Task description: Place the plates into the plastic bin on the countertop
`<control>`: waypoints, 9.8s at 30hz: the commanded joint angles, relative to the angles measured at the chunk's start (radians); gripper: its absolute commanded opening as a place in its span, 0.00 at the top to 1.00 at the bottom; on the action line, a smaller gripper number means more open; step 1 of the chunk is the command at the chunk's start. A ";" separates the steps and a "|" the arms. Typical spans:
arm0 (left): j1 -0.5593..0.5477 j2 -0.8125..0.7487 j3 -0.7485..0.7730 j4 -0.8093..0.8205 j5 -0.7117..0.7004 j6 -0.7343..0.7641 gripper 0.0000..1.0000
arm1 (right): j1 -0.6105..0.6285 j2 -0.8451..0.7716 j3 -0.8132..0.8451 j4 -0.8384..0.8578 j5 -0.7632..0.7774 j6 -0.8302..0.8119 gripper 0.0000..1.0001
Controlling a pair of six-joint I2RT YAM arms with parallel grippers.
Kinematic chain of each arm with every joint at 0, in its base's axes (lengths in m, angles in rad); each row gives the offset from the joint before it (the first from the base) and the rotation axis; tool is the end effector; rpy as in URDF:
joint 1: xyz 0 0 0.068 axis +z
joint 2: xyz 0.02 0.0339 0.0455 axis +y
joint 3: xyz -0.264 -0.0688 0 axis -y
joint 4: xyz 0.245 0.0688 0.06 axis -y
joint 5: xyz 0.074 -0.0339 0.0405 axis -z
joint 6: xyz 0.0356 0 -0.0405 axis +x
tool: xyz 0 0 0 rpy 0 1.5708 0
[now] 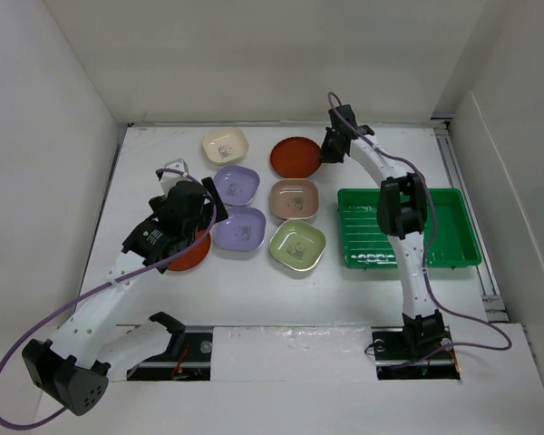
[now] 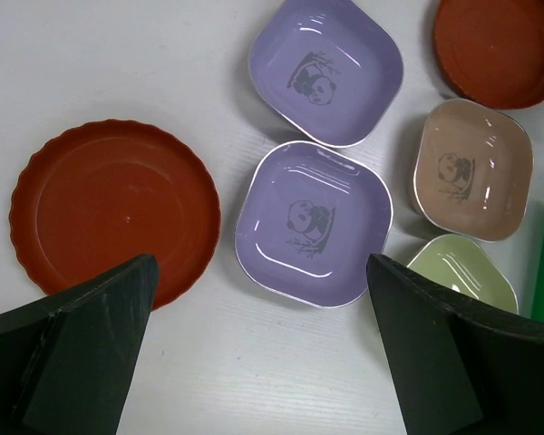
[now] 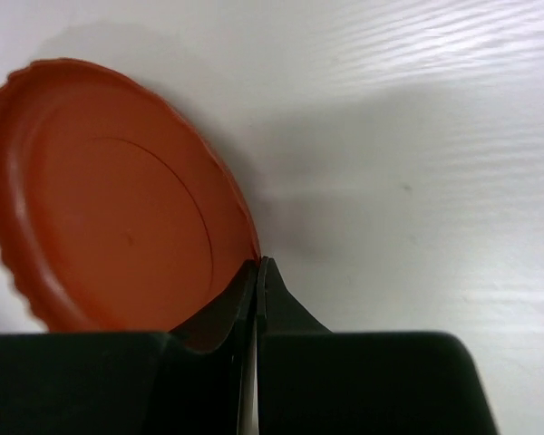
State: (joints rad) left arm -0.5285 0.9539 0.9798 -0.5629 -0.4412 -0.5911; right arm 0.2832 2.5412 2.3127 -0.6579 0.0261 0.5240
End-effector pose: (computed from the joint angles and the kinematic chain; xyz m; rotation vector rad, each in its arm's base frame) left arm 0.1820 -0.0887 0.3408 -0.3242 2.0338 -0.2285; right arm 0.5373 0.1554 0.1807 0.3098 2.4644 0.3177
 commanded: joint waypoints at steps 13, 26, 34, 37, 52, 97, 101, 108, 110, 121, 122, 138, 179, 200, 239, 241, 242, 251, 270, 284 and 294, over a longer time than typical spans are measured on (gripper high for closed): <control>0.001 -0.027 0.003 0.003 -0.039 -0.006 0.00 | -0.144 -0.816 -0.754 0.150 0.205 0.214 1.00; 0.001 -0.050 0.003 0.014 -0.002 -0.006 0.00 | -0.286 -1.455 -1.406 0.153 0.213 0.283 1.00; 0.001 -0.050 0.013 -0.015 -0.059 -0.053 0.00 | -0.340 -1.498 -1.553 0.152 0.117 0.283 1.00; 0.001 -0.073 0.013 -0.028 -0.080 -0.065 0.00 | -0.340 -1.507 -1.593 0.173 0.094 0.274 1.00; 0.001 0.026 0.049 -0.078 -0.091 -0.107 0.00 | -0.308 -1.598 -1.596 0.106 0.100 0.294 0.26; 0.463 0.387 -0.348 -0.081 0.107 -0.724 0.61 | 0.198 -1.828 -1.437 0.234 -0.111 0.116 0.00; 0.463 0.482 -0.317 -0.081 0.087 -0.745 0.78 | 0.189 -1.837 -1.437 0.234 -0.120 0.116 0.00; 0.507 0.497 -0.169 -0.179 -0.056 -0.789 1.00 | 0.171 -1.806 -1.447 0.276 -0.170 0.116 0.00; 0.507 0.479 -0.094 -0.247 -0.135 -0.789 1.00 | 0.171 -1.787 -1.460 0.305 -0.208 0.105 0.00; 0.430 0.277 0.143 0.051 0.025 -0.132 1.00 | 0.279 -1.580 -1.394 0.458 -0.195 0.056 0.00; 0.421 0.264 0.132 0.116 0.095 -0.098 1.00 | 0.289 -1.516 -1.356 0.458 -0.175 0.056 0.00; 0.125 0.293 0.194 0.107 0.453 0.179 1.00 | 0.367 -0.918 -0.859 0.436 -0.140 -0.015 0.10; 0.144 0.273 0.177 0.135 0.257 -0.039 0.00 | -0.249 -1.645 -1.579 0.250 0.279 0.237 1.00; 0.144 0.267 0.177 0.107 0.214 -0.039 0.00 | -0.317 -1.544 -1.632 0.322 0.072 0.208 0.18; 0.305 0.275 0.149 -0.028 0.093 -0.004 0.00 | 0.656 -0.825 -1.174 0.293 0.227 -0.051 0.24; 0.305 0.275 0.149 -0.028 0.093 -0.004 0.00 | 0.656 -0.802 -1.184 0.313 0.195 -0.051 0.27; 0.305 0.275 0.149 -0.028 0.084 0.005 0.00 | 0.656 -0.802 -1.193 0.322 0.181 -0.051 0.27; 0.305 0.266 0.140 -0.028 0.084 0.005 0.00 | 0.686 -0.802 -1.266 0.365 0.214 0.011 0.26; 0.305 0.247 0.122 -0.008 0.124 0.014 0.00 | 0.688 -1.053 -1.312 0.112 0.557 0.373 0.26; 0.305 0.229 0.112 0.001 0.160 0.034 0.00 | 0.642 -1.038 -1.500 0.248 0.456 0.473 0.56; 0.305 0.220 0.112 0.001 0.160 0.034 0.00 | 0.619 -1.064 -1.527 0.207 0.433 0.514 1.00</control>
State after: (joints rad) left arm -0.2230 1.2125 1.1038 -0.5728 -0.2832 -0.5720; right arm 0.9028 1.5024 0.8017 -0.3836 0.4618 1.0187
